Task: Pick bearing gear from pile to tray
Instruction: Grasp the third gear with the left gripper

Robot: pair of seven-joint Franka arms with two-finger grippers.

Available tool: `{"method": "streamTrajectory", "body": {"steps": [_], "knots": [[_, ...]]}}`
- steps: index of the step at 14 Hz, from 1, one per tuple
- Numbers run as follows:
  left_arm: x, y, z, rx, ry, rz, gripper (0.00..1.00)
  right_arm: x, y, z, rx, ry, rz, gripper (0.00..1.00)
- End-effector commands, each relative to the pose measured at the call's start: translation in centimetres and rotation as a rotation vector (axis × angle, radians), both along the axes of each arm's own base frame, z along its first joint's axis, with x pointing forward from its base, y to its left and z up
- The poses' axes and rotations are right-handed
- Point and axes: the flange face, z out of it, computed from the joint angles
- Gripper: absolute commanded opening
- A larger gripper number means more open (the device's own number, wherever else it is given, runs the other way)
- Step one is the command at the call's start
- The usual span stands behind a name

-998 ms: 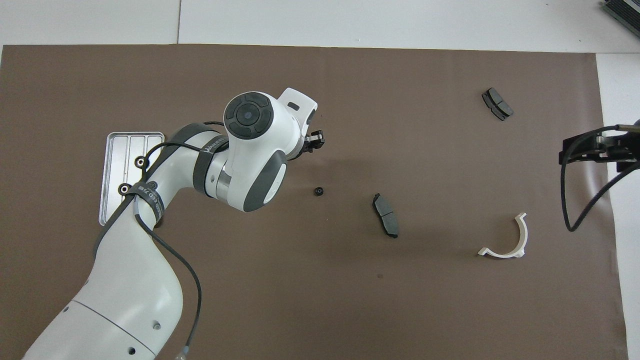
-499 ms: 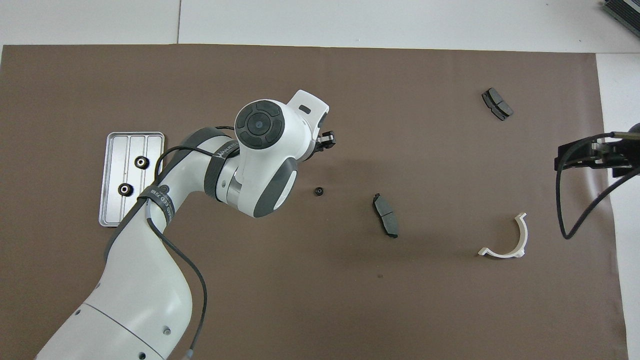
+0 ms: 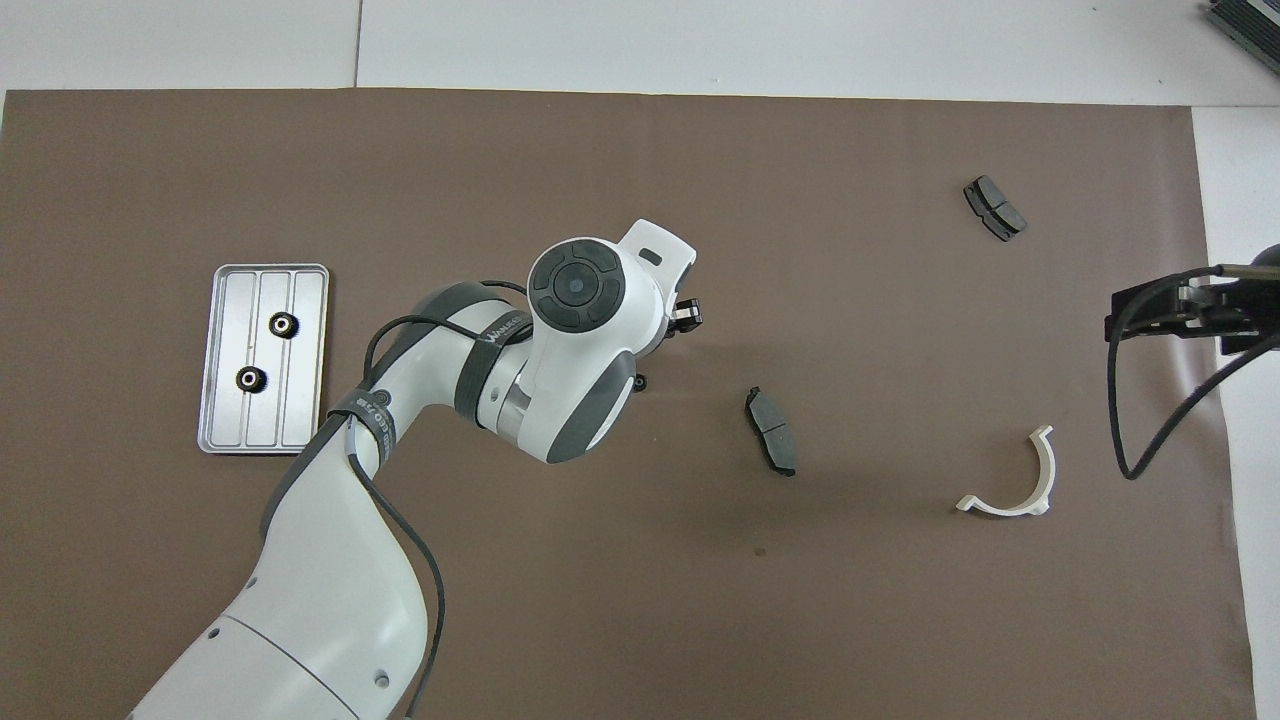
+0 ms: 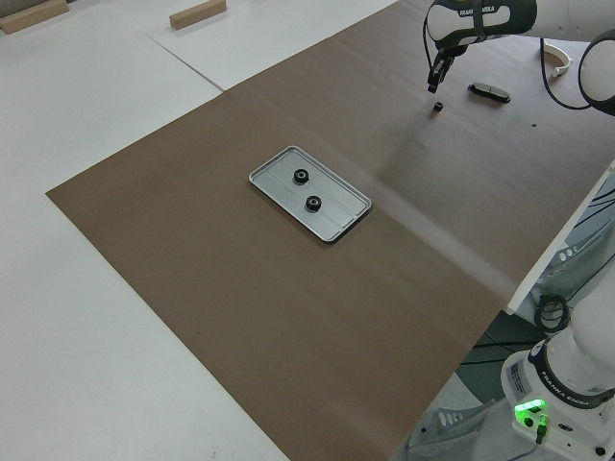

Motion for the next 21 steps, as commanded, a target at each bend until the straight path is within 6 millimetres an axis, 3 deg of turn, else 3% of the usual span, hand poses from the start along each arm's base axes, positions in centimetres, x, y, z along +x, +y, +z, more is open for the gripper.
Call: {"method": "streamTrajectory", "body": {"steps": [1, 11, 21], "knots": [[-1.4, 0.1, 0.0, 0.032, 0.040, 0.034, 0.47, -0.7, 0.1, 0.2, 0.020, -0.001, 0.004, 1.00], [-4.5, -0.8, -1.0, 0.087, 0.109, 0.103, 0.47, -0.7, 0.1, 0.2, 0.020, -0.001, 0.004, 1.00], [-5.2, -0.5, -1.7, 0.098, 0.119, 0.184, 0.46, -0.7, 0.1, 0.2, 0.020, -0.001, 0.004, 1.00]]}}
